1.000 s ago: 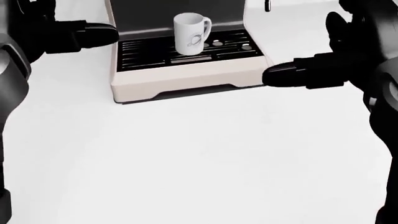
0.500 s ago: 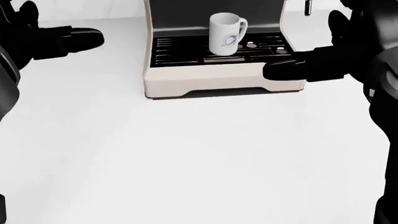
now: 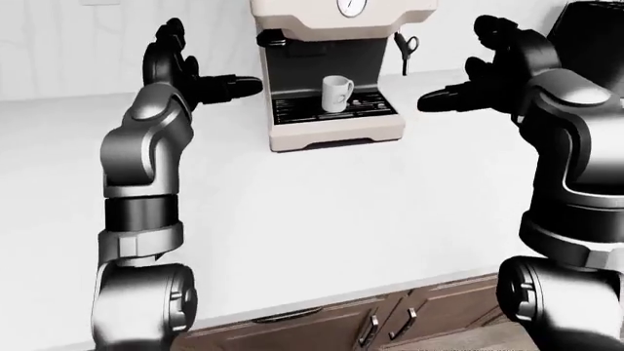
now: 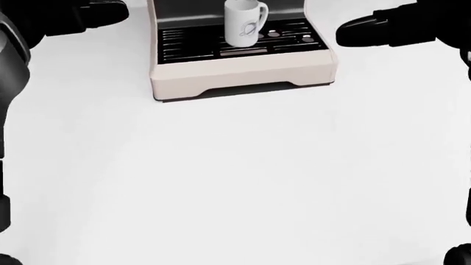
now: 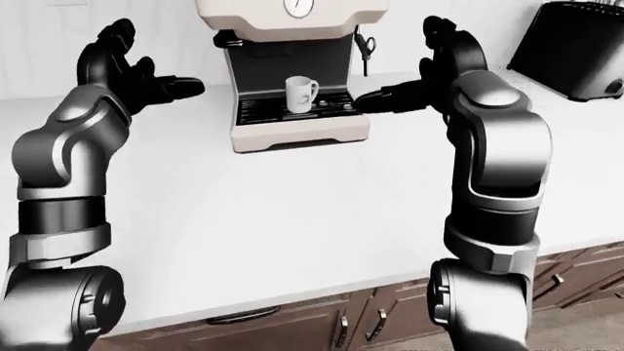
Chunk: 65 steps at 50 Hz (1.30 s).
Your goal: Press the button on the coffee machine to serve coffee.
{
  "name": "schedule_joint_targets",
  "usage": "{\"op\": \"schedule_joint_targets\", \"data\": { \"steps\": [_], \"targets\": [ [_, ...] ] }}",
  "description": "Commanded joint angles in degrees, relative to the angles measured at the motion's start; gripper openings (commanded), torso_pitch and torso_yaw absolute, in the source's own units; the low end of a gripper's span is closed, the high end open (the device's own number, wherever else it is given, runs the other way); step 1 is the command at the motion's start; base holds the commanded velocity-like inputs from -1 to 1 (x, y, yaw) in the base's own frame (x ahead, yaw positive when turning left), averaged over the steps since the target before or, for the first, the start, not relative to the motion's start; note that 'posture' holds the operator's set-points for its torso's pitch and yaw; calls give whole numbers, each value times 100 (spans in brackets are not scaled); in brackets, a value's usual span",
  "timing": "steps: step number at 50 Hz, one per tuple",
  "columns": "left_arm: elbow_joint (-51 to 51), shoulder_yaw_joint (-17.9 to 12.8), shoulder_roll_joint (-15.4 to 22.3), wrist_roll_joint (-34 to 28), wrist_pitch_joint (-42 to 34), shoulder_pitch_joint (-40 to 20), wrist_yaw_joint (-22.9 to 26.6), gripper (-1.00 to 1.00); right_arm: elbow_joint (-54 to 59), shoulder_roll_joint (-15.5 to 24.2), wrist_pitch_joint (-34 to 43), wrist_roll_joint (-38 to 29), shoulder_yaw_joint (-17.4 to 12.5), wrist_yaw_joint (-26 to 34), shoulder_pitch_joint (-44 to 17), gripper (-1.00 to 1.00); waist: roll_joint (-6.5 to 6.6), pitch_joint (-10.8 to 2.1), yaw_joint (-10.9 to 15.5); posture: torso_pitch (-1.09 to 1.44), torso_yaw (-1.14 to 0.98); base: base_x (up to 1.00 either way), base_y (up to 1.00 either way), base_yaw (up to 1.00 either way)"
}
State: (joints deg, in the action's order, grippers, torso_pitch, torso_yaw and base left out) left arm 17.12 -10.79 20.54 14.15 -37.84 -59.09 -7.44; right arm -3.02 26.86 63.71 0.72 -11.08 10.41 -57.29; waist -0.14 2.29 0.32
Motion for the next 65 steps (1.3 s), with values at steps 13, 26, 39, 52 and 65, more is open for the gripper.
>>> {"op": "schedule_joint_targets", "data": {
  "steps": [13,26,39,52,65],
  "targets": [
    [11,22,95,-3,186,-289,-22,100,-258,17,-195,-14,-110,-35,-25,100,82,-129,-65,0,0,22,0,0],
    [56,27,69,-15,243,-241,-13,100,-207,61,-157,-84,-77,-63,-4,100,-28,-134,-35,0,0,0,0,0],
    [-56,40,24,-11,197,-185,-6,100,-267,3,-226,-15,-149,-96,150,100,-46,-105,-17,0,0,0,0,0],
    [44,42,15,-66,102,-208,59,100,-168,43,-257,30,-122,-98,77,100,-42,-365,-21,-10,0,0,0,0],
    [95,58,1,-58,193,-230,55,100,-61,8,-367,54,-130,-136,87,100,-53,-788,-3,-20,0,0,0,0]
  ]
}}
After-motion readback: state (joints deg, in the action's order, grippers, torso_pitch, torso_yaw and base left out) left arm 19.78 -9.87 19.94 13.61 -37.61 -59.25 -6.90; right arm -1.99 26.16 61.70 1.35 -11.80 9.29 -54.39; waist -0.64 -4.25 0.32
